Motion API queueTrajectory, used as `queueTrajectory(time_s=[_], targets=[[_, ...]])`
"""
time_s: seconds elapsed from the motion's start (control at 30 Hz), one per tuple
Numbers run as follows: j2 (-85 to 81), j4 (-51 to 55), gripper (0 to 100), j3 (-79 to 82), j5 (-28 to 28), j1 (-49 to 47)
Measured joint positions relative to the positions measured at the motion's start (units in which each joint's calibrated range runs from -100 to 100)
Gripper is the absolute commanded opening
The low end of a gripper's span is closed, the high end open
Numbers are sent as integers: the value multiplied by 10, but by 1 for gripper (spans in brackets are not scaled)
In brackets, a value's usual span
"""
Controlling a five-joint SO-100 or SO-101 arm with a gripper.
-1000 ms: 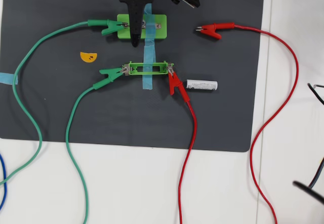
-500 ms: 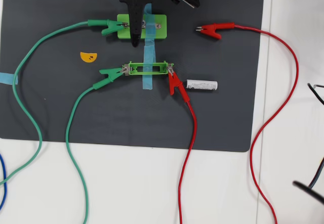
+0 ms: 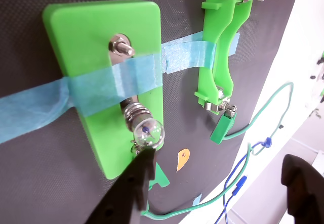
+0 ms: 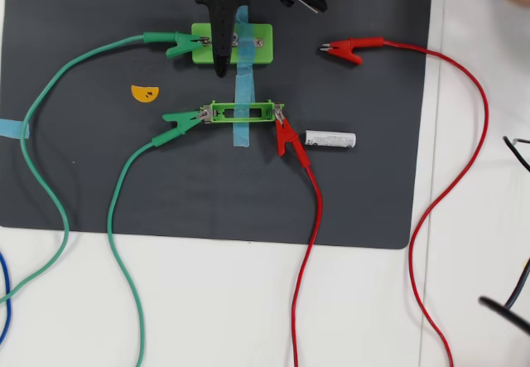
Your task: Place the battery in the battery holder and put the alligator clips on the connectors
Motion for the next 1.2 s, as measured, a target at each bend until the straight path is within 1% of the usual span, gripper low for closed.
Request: queueTrajectory(time_s=[0.7, 0.8, 0.87, 0.97, 1.0, 1.1, 1.2], targets=[[0, -1, 25, 0, 1, 0], [10, -28, 25, -19, 1, -34], [34, -45, 25, -58, 1, -63], [108, -51, 25, -157, 1, -101], [174, -51, 25, -236, 1, -120], [270, -52, 25, -347, -5, -155], [414, -50, 25, -473, -30, -194]])
